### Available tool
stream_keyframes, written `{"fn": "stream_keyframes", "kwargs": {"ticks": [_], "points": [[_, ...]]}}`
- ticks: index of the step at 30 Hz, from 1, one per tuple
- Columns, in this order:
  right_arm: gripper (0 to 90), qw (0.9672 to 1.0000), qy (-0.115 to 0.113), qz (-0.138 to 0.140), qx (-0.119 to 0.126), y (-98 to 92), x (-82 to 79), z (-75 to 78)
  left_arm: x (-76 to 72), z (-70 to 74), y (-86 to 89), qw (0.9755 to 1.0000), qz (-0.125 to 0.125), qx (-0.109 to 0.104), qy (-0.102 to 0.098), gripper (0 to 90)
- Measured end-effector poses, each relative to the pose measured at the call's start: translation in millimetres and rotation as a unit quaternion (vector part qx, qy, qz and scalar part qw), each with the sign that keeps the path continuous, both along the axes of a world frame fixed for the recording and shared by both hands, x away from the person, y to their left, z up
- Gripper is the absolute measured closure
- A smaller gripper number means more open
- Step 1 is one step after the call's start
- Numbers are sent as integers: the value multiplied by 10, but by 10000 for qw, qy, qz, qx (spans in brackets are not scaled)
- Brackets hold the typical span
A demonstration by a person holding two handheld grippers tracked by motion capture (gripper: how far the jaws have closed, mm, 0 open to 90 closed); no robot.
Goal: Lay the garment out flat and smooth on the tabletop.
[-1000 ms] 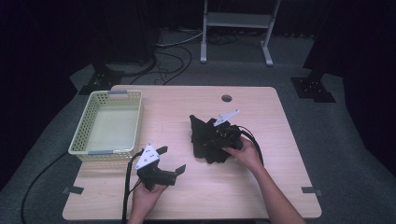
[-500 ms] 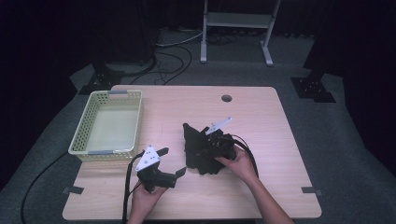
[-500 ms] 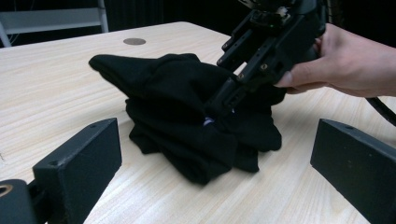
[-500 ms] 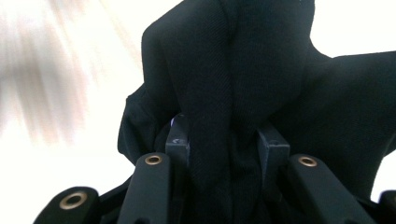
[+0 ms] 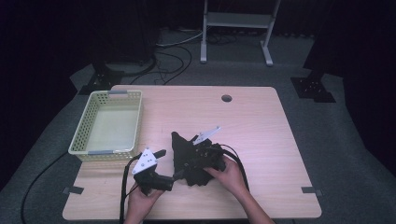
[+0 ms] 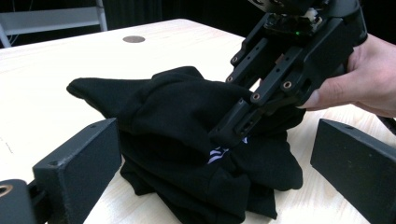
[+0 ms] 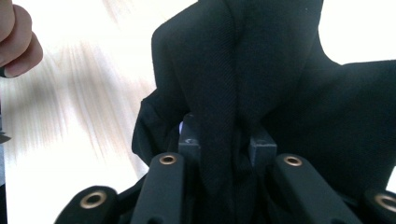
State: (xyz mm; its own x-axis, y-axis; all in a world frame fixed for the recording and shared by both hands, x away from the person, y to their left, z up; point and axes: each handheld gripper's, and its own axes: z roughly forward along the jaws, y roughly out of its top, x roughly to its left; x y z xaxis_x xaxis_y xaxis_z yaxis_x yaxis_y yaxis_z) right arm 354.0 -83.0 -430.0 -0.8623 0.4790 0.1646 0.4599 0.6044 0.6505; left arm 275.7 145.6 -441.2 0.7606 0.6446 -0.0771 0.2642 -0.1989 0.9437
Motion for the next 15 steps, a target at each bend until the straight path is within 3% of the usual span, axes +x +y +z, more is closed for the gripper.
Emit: {"fn": "stream_keyframes", "kwargs": {"ticks": [7,15], "points": [[760,9995,-291,58,-86,65,-119,125,-40,-14,35,10000,-6,1,23,9],[763,9982,-581,-141,-85,-153,-168,259,4,7,-31,10000,-82,-5,45,8]]}}
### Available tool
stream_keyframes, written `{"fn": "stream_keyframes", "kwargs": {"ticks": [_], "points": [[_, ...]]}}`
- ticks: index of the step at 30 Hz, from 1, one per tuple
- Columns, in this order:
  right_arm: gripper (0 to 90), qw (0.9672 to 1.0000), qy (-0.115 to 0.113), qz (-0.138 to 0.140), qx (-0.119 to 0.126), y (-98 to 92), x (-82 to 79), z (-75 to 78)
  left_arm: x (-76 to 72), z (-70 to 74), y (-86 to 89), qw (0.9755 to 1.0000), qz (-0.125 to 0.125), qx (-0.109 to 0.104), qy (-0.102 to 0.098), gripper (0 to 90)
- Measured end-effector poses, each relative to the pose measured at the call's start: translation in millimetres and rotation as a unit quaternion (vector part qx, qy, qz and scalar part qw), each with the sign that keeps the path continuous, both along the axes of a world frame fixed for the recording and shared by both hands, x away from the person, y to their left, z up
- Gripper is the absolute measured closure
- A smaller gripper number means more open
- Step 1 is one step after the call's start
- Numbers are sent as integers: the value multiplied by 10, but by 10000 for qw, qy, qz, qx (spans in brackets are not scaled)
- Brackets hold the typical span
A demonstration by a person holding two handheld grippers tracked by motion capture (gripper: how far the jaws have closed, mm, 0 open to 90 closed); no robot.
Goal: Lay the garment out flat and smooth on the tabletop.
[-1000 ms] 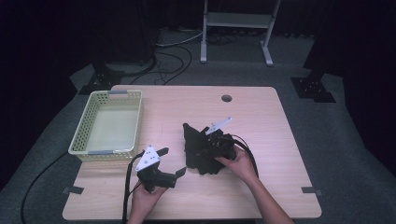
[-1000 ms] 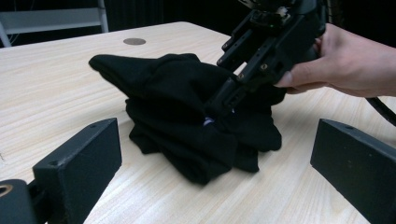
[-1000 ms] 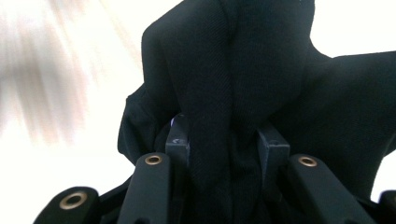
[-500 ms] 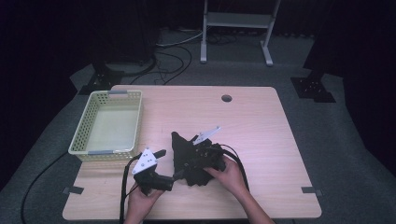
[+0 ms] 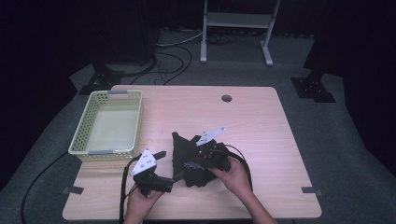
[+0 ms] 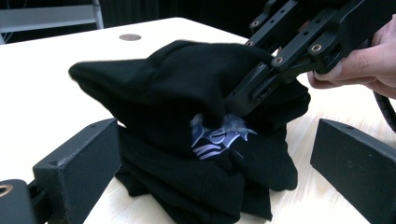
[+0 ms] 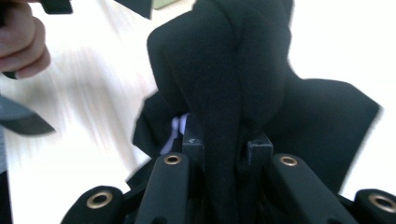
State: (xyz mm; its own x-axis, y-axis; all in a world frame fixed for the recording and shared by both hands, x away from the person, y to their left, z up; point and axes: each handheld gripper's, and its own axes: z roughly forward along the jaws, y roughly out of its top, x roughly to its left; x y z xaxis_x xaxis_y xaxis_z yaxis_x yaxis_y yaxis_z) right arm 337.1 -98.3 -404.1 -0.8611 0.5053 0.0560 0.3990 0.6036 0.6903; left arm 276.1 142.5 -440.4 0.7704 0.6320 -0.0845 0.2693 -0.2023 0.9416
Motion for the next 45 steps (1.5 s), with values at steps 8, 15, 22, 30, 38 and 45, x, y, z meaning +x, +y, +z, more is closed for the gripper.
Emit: {"fn": "stream_keyframes", "kwargs": {"ticks": [8,15,22,30,38,45], "points": [[764,9991,-73,-413,93,-462,5,59,83,-19,-137,9998,-78,-163,23,9],[764,9970,-151,-750,103,-816,-19,72,142,-41,-272,9997,-163,-146,62,9],[763,9933,-54,-1153,70,-1227,-47,-18,206,-37,-398,9997,-245,-25,55,9],[759,9894,172,-1440,-14,-1576,-86,-219,305,-92,-559,9994,-292,99,155,9],[757,9873,379,-1538,-115,-1758,-75,-429,412,-170,-673,9988,-309,280,268,9],[686,9878,554,-1449,-95,-1803,-29,-538,513,-266,-711,9978,-271,416,445,9]]}}
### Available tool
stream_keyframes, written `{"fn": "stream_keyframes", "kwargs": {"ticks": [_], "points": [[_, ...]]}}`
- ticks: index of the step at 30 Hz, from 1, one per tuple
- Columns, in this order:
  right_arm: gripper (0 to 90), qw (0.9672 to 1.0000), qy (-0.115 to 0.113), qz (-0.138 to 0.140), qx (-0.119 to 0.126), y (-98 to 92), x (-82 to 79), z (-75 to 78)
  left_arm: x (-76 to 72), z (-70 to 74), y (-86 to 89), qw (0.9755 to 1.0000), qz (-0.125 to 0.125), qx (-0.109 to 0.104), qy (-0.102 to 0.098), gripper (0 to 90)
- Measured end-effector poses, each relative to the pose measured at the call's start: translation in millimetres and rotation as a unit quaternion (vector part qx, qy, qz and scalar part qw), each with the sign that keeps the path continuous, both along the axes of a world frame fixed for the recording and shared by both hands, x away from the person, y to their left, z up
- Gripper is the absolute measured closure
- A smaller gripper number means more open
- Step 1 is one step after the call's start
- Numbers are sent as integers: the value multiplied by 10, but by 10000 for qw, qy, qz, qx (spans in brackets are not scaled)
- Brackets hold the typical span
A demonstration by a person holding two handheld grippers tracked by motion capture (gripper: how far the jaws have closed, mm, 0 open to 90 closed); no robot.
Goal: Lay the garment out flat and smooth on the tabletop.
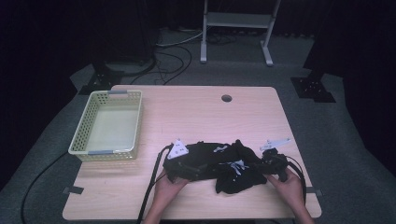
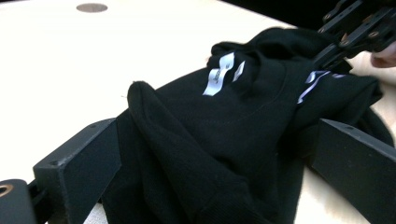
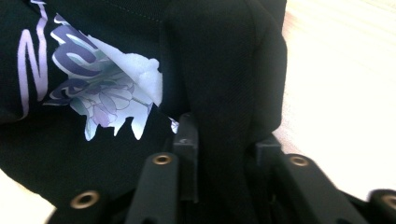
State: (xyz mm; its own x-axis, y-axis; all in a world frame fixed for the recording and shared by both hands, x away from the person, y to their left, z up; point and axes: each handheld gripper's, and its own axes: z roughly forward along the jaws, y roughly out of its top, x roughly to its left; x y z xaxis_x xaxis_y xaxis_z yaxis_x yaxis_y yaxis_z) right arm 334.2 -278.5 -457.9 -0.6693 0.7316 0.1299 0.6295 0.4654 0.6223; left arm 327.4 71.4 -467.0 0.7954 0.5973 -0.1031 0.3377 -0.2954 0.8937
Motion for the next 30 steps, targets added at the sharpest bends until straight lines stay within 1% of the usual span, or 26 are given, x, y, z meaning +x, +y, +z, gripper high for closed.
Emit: {"fn": "stream_keyframes", "kwargs": {"ticks": [1,2,4,6,7,9,10,11,12,13,14,17,20,22,24,25,27,30], "points": [[651,10000,-4,16,16,-9,2,-2,10,-10,-3,10000,-1,-3,26,9],[587,10000,3,21,47,-20,4,3,16,-18,-6,10000,10,4,33,9],[537,9999,0,11,103,-47,2,23,29,-26,-9,10000,5,1,37,9],[455,9999,-32,19,131,-70,-1,42,38,-28,-15,10000,22,23,33,9],[437,9999,-19,-7,132,-78,2,52,43,-29,-17,10000,20,22,28,9],[332,9998,-54,-62,158,-90,9,69,52,-29,-18,10000,33,19,19,9],[313,9998,-66,-91,184,-95,15,79,56,-29,-17,10000,32,12,18,9],[306,9996,-64,-63,262,-99,18,95,62,-29,-19,10000,29,-7,31,9],[288,9994,-120,-58,319,-94,15,120,65,-28,-18,10000,17,-15,35,11],[286,9993,-154,-51,341,-87,13,137,65,-25,-15,10000,-54,-53,27,45],[282,9990,-183,14,404,-70,15,168,63,-23,-19,10000,-54,-62,17,57],[272,9985,-279,91,453,-8,27,244,87,7,-40,9999,-125,69,85,57],[273,9984,-324,132,453,73,80,317,118,52,-53,9999,-143,39,62,57],[279,9985,-337,78,422,124,129,350,135,65,-45,9999,-96,31,-32,57],[290,9987,-300,19,402,173,197,364,159,62,-33,10000,-76,13,16,57],[315,9988,-282,-6,397,196,231,368,169,59,-26,10000,-76,11,45,57],[322,9989,-270,-77,373,251,296,377,186,62,-26,9999,-81,68,109,57],[331,9995,-142,-117,255,345,408,377,219,80,-27,9999,-97,66,119,57]]}}
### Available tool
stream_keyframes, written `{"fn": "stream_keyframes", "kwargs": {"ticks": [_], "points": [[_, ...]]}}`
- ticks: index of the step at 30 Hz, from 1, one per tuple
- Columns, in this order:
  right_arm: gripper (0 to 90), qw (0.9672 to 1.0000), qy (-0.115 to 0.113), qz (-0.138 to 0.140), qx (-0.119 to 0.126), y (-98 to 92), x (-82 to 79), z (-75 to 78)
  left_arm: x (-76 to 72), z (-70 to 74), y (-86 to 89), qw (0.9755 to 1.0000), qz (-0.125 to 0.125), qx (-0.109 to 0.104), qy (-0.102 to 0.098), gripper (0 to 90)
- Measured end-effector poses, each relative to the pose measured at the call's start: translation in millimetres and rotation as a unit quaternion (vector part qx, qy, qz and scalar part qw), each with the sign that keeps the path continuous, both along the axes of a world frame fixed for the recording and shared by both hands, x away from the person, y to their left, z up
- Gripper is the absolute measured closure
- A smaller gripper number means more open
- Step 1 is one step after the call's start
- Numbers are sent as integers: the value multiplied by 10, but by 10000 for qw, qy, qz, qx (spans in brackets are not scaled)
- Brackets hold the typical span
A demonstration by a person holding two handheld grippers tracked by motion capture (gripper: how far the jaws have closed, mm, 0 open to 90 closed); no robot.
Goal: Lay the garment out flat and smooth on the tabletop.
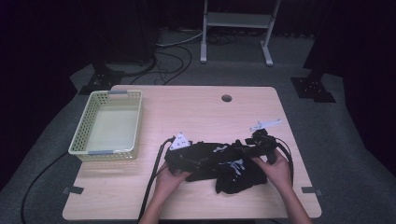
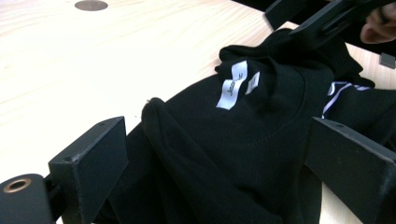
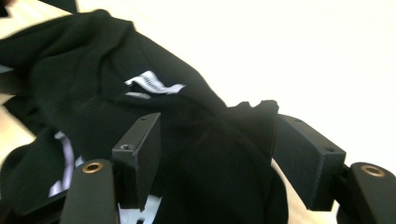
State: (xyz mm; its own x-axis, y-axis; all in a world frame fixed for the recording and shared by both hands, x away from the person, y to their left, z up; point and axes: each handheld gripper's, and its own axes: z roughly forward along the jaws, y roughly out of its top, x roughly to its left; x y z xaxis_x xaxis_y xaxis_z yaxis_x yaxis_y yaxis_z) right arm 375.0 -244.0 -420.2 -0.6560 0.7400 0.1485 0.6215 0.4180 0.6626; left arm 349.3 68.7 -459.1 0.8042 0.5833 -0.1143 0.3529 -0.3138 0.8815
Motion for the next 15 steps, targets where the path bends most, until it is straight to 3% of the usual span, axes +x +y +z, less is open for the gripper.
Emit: {"fn": "stream_keyframes", "kwargs": {"ticks": [5,9,13,15], "points": [[366,9993,128,-22,-347,149,157,-32,66,1,-8,9999,30,-132,92,57],[405,9974,229,-45,-684,206,236,-92,101,-36,-20,9998,38,-91,169,57],[535,9956,427,-22,-837,167,261,-169,124,-67,-26,9997,63,-68,239,58],[577,9949,497,9,-879,136,252,-194,125,-65,-18,9996,3,-137,234,100]]}}
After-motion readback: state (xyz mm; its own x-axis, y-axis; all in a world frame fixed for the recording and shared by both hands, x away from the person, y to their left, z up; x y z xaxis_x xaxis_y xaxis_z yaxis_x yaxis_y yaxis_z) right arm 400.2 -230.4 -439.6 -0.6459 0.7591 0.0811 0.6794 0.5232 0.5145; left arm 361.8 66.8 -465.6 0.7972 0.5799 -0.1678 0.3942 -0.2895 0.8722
